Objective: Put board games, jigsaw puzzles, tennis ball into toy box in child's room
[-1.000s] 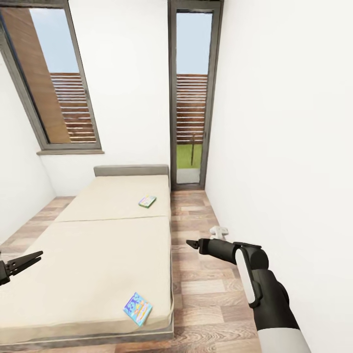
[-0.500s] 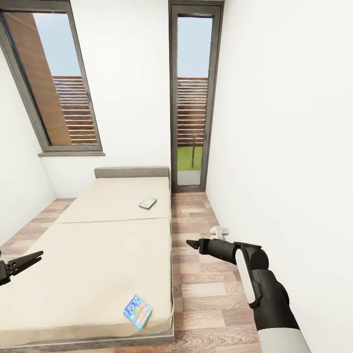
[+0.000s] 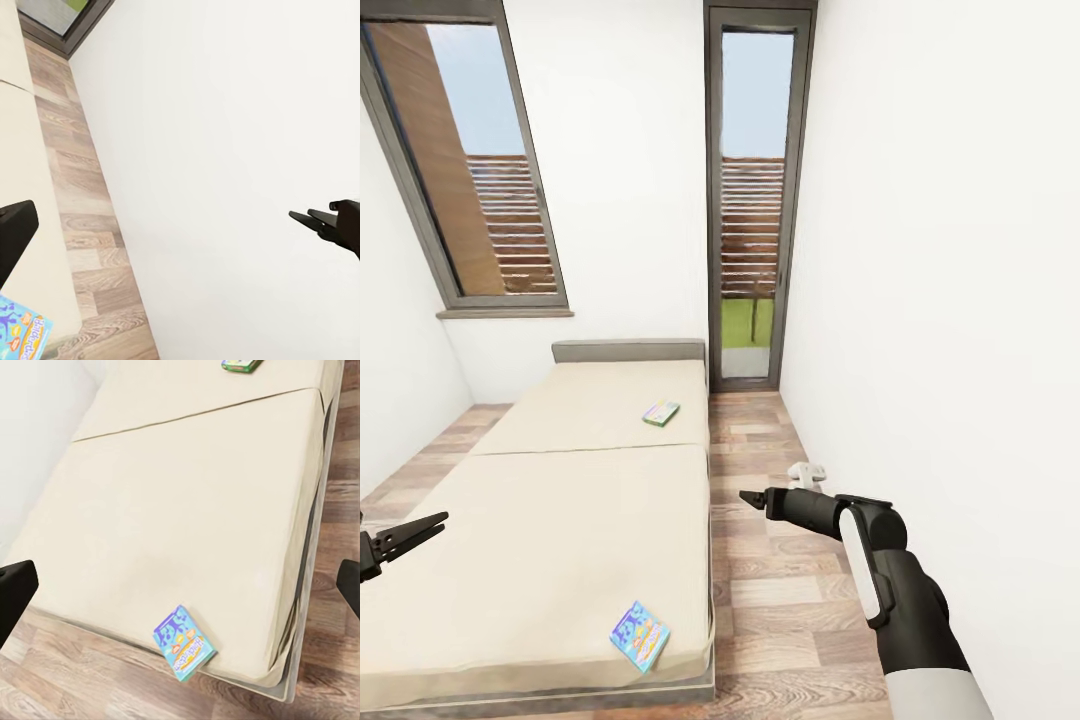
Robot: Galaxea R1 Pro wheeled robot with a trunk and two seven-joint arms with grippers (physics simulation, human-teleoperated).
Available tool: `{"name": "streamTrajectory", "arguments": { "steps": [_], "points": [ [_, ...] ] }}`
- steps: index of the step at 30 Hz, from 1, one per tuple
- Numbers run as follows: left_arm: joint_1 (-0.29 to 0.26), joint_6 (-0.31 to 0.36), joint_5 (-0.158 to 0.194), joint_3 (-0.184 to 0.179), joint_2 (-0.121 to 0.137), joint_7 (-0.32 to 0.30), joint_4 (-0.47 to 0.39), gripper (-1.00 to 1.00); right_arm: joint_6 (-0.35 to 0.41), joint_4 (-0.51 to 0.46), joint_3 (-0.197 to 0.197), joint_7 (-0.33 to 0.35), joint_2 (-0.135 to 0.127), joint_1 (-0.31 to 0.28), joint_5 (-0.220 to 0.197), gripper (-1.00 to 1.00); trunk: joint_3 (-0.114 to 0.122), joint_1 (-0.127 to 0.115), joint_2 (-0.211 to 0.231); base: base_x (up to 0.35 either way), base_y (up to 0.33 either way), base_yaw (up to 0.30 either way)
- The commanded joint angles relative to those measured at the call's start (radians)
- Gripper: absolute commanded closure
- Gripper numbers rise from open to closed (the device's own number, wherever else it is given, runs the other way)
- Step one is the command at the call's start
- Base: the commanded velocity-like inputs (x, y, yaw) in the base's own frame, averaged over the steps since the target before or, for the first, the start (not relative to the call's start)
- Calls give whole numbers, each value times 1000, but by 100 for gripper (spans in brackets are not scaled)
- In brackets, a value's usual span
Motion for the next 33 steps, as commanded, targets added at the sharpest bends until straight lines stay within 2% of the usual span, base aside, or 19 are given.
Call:
{"name": "streamTrajectory", "arguments": {
  "steps": [1,33],
  "points": [
    [-1,10,-6,1,0,-7,0,-100,7,-1,-3,2,1,-1,-3,-100,-5,4,-9,0,0,0],
    [-1,10,-6,-1,0,-7,0,-100,9,-2,-2,8,3,-1,-11,-100,-105,127,-233,0,0,0]
  ]
}}
